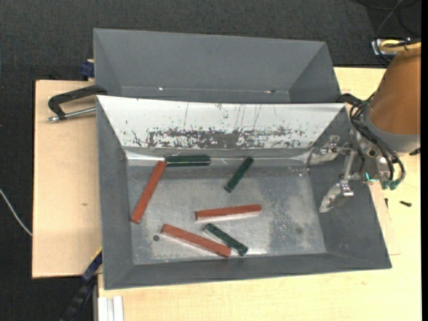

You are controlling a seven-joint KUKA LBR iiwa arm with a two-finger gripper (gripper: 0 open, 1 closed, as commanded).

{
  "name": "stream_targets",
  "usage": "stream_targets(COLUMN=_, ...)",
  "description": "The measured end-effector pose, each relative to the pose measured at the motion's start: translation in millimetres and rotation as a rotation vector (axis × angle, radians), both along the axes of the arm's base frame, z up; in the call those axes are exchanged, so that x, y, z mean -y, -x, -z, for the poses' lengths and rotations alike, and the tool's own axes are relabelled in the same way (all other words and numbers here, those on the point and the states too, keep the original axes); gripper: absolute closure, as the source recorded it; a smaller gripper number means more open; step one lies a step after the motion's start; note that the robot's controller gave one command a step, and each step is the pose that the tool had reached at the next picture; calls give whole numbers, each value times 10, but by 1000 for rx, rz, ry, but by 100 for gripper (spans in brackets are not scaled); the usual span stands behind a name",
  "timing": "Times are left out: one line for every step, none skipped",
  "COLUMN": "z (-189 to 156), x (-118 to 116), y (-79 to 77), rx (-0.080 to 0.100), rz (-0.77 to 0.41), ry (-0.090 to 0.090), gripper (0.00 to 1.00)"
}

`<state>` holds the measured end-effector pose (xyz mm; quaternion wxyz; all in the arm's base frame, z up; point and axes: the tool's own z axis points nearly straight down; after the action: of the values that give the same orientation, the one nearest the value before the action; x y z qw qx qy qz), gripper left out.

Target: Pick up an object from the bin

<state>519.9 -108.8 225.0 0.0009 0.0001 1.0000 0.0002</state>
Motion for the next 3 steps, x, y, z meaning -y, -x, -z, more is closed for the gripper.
stream_targets(z=586, x=-383, y=-85, rx=5, rz=-2, ry=1, gripper=0)
stream_targets(z=872, x=-771, y=-590, rx=2, rz=-83, ry=0, gripper=0)
stream_targets(z=1410, x=-1172, y=-378, rx=39, rz=-206, ry=6, gripper=100)
